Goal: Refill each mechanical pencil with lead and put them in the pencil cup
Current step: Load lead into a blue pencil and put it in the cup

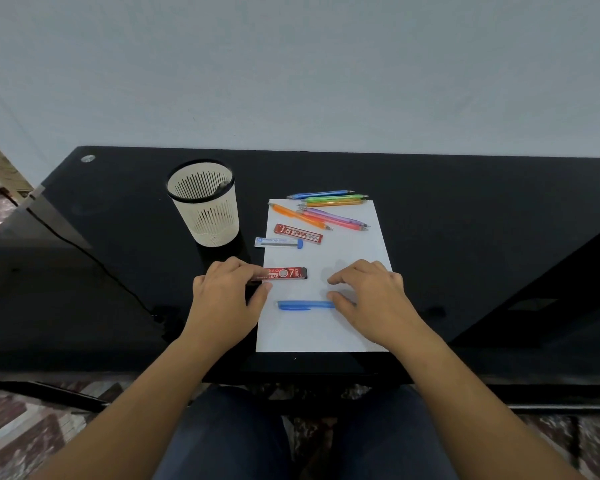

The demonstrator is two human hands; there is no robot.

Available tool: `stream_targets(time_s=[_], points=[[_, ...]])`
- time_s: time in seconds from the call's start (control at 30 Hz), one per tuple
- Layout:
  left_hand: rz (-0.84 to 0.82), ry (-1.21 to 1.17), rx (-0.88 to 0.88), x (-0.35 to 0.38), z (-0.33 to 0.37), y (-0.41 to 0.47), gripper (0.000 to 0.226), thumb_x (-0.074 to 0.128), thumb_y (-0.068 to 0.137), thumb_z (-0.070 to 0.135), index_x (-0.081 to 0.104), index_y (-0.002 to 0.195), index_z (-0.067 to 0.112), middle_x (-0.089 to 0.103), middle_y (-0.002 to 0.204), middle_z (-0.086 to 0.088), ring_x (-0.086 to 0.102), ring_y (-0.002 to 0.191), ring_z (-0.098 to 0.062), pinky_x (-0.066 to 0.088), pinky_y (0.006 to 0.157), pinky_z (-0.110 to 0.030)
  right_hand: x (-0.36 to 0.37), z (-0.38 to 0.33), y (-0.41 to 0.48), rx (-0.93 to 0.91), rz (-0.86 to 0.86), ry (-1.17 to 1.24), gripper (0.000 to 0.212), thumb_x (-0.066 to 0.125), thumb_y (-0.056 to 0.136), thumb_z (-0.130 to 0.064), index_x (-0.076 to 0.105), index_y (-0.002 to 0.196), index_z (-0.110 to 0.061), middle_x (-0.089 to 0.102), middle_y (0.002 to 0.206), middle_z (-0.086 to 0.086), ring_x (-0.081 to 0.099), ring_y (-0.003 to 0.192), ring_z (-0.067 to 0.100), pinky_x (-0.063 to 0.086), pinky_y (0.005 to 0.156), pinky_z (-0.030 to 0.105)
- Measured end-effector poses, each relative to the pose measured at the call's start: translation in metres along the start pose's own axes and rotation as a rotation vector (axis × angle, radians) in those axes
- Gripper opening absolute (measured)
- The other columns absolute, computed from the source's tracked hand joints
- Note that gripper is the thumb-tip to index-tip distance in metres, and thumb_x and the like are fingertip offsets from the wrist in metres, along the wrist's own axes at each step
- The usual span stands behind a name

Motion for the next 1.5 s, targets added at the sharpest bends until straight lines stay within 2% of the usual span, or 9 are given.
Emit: stream_targets(time_s=[0.2, 0.4, 0.53, 0.7, 0.9, 1.07, 1.33, 1.5], points=[[-0.035, 0.079, 0.012, -0.002, -0.005, 0.015, 0.032, 0.061, 0.09, 0.038, 0.062, 0.122, 0.031, 0.055, 0.11, 0.011, 0.046, 0.106, -0.011, 0.033, 0.088, -0.03, 0.003, -0.015, 0.028, -0.027, -0.041, 0.002, 0.033, 0.052, 0.094, -0.04, 0.054, 0.126, -0.033, 0.05, 0.131, -0.01, 0.039, 0.121, 0.011, 0.029, 0.103, 0.033], [-0.146, 0.166, 0.032, 0.003, -0.004, 0.024, 0.044, 0.052, 0.093, 0.048, 0.051, 0.135, 0.036, 0.047, 0.119, 0.01, 0.036, 0.115, -0.013, 0.032, 0.096, -0.032, 0.011, -0.031, 0.048, -0.086, -0.045, -0.085, 0.04, 0.052, 0.093, -0.043, 0.052, 0.132, -0.03, 0.051, 0.131, -0.005, 0.041, 0.119, 0.014, 0.034, 0.099, 0.034], [-0.172, 0.198, 0.059, 0.002, -0.001, 0.031, 0.041, 0.049, 0.095, 0.049, 0.053, 0.134, 0.037, 0.047, 0.123, 0.011, 0.033, 0.118, -0.014, 0.029, 0.1, -0.034, 0.014, -0.033, 0.055, -0.103, -0.064, -0.104, 0.035, 0.051, 0.094, -0.042, 0.058, 0.125, -0.027, 0.055, 0.122, -0.003, 0.043, 0.112, 0.014, 0.036, 0.095, 0.033], [-0.223, 0.248, 0.148, -0.002, 0.009, 0.038, 0.041, 0.045, 0.096, 0.049, 0.051, 0.134, 0.035, 0.048, 0.133, 0.012, 0.035, 0.127, -0.012, 0.026, 0.106, -0.033, 0.009, -0.024, 0.05, -0.135, -0.063, -0.123, 0.028, 0.044, 0.098, -0.037, 0.054, 0.122, -0.026, 0.054, 0.122, -0.005, 0.044, 0.113, 0.012, 0.031, 0.1, 0.032], [-0.195, 0.233, 0.244, -0.008, 0.042, 0.037, 0.047, 0.044, 0.096, 0.05, 0.043, 0.141, 0.034, 0.049, 0.138, 0.012, 0.039, 0.127, -0.009, 0.027, 0.104, -0.03, -0.011, -0.014, 0.039, -0.095, -0.028, -0.111, 0.028, 0.046, 0.097, -0.039, 0.052, 0.122, -0.03, 0.057, 0.118, -0.01, 0.047, 0.11, 0.01, 0.029, 0.101, 0.03], [-0.17, 0.266, 0.278, -0.005, 0.061, 0.032, 0.043, 0.043, 0.097, 0.048, 0.046, 0.138, 0.035, 0.052, 0.137, 0.012, 0.042, 0.127, -0.011, 0.024, 0.103, -0.032, -0.022, -0.008, 0.023, -0.097, 0.032, -0.157, 0.028, 0.048, 0.095, -0.042, 0.053, 0.121, -0.032, 0.057, 0.117, -0.012, 0.047, 0.109, 0.008, 0.028, 0.1, 0.029], [-0.186, 0.378, 0.286, 0.003, 0.073, 0.02, 0.039, 0.041, 0.099, 0.046, 0.044, 0.137, 0.037, 0.053, 0.135, 0.013, 0.044, 0.127, -0.012, 0.016, 0.107, -0.04, -0.022, 0.001, 0.007, -0.08, -0.039, -0.108, 0.027, 0.051, 0.095, -0.037, 0.056, 0.121, -0.03, 0.059, 0.117, -0.01, 0.047, 0.109, 0.009, 0.027, 0.1, 0.026], [-0.169, 0.404, 0.295, 0.003, 0.075, 0.023, 0.041, 0.045, 0.098, 0.045, 0.044, 0.138, 0.037, 0.055, 0.133, 0.012, 0.044, 0.129, -0.014, 0.014, 0.107, -0.042, -0.024, 0.0, 0.01, -0.069, -0.064, -0.087, 0.026, 0.055, 0.094, -0.032, 0.057, 0.12, -0.028, 0.061, 0.113, -0.007, 0.049, 0.102, 0.01, 0.036, 0.094, 0.023]])
Point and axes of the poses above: each hand's wrist, its own y-axis towards the middle knuckle, its own x-axis out of the palm, z = x × y, the point moved 3 cm from there along y, towards the middle knuckle
